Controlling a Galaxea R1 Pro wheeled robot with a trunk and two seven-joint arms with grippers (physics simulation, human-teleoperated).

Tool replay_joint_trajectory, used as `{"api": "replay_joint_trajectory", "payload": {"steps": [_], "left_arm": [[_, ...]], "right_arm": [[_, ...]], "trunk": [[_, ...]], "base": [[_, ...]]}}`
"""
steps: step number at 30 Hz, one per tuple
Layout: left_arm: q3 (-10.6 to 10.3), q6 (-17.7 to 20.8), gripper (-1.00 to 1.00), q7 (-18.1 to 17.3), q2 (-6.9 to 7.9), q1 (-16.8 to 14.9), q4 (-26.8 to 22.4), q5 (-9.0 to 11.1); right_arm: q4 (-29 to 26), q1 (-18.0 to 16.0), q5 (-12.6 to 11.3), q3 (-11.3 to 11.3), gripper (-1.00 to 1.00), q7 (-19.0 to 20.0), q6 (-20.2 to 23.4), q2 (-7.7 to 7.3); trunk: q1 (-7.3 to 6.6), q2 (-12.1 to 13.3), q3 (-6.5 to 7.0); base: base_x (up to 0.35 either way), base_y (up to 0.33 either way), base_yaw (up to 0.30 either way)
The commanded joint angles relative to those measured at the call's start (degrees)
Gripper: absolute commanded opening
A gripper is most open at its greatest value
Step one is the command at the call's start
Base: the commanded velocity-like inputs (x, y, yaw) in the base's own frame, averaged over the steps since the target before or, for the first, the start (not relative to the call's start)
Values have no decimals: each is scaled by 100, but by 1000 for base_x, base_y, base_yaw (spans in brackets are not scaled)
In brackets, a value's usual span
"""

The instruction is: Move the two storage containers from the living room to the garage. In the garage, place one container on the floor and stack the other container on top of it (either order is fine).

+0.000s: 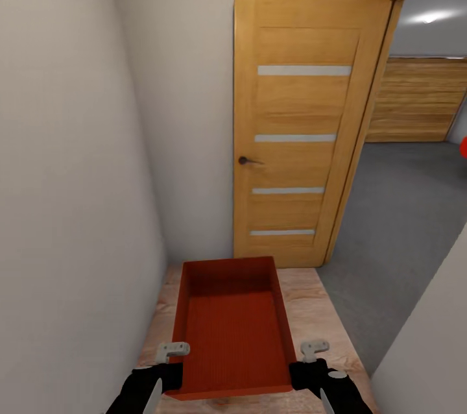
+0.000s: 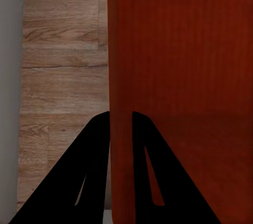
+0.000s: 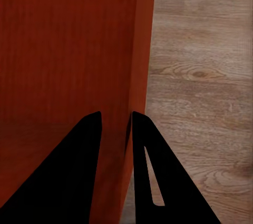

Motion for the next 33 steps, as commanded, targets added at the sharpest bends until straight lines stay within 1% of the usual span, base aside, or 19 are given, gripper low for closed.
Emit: {"api": "replay_joint_trajectory", "payload": {"steps": [1,33], "left_arm": [[47,4,-100,32,-8,-5,-23,-184],[47,4,-100,32,-8,-5,-23,-184]], "right_arm": [[-5,-2,-85,-13,-100,127,46,177],[-5,-2,-86,-13,-100,127,46,176]], "trunk": [[7,-12,-13],[7,-12,-13]], "base": [[325,0,-1],[325,0,0]]}}
